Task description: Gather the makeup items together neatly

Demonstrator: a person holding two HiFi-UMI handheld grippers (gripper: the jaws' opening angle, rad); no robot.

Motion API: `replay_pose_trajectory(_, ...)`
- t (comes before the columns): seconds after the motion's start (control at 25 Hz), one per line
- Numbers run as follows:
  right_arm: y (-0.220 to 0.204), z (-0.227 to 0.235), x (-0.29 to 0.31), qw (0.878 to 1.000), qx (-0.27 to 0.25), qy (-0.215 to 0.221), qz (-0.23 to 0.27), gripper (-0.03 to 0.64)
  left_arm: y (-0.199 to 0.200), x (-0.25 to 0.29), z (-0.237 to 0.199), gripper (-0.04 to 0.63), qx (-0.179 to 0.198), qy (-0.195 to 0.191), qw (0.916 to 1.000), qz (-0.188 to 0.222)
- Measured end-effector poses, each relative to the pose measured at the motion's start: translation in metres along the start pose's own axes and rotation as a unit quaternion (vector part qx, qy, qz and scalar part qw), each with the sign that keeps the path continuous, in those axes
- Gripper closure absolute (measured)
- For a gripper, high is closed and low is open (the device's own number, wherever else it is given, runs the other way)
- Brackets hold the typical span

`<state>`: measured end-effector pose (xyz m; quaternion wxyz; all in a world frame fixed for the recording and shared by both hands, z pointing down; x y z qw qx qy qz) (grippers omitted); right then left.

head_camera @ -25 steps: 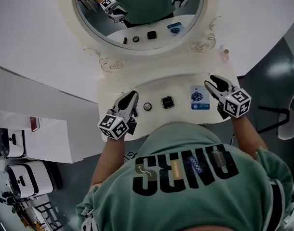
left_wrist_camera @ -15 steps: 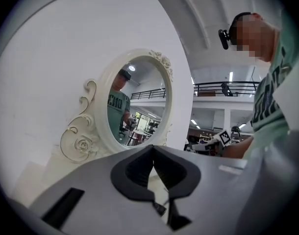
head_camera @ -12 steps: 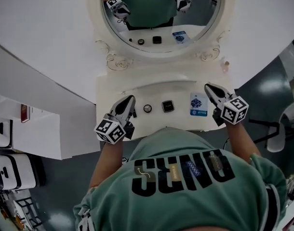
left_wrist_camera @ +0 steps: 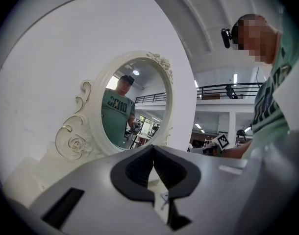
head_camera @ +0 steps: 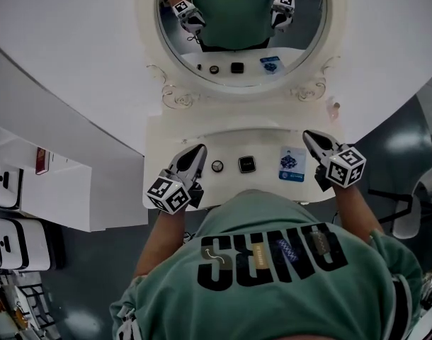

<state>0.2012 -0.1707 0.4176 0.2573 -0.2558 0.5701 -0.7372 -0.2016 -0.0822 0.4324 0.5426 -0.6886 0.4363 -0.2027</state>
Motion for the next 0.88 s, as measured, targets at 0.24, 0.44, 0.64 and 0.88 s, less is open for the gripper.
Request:
replay_pose_trajectory(0.24,0.001,-0.002,0.004,1.0,-0.007,0.001,-0.009,0.623,0.002,-0.003,-0.006,0.584,0.001,0.003,1.0,0.002)
replay_pose_trajectory(0.44,0.001,-0.005,0.01,1.0,-0.01,0.006,-0.014,0.623,0.003,-0.004,-0.01,0.584,-0.003,0.005,1.0,0.005)
replay_pose_trajectory(0.64,-0.001,-0.007,0.013,1.0,-0.01,0.01,-0.016,0.624,0.0,-0.004,-0.012,0.584,-0.006,0.005,1.0,0.003)
replay_pose_trajectory(0.88,0.0,-0.006,0.016,1.0,-0.013,0.013,-0.018,0.624,0.001,-0.003,-0.015,0.584,-0.008,0.005,0.9999,0.005)
Point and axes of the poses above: the fingertips, and each gripper's own axes: x forward along the fingers, z to its right, y out of its top, the point moved 9 cm from there along -x, backward along the fingers, and after that the axes turned 10 degrees about z, right-handed, at the moved point
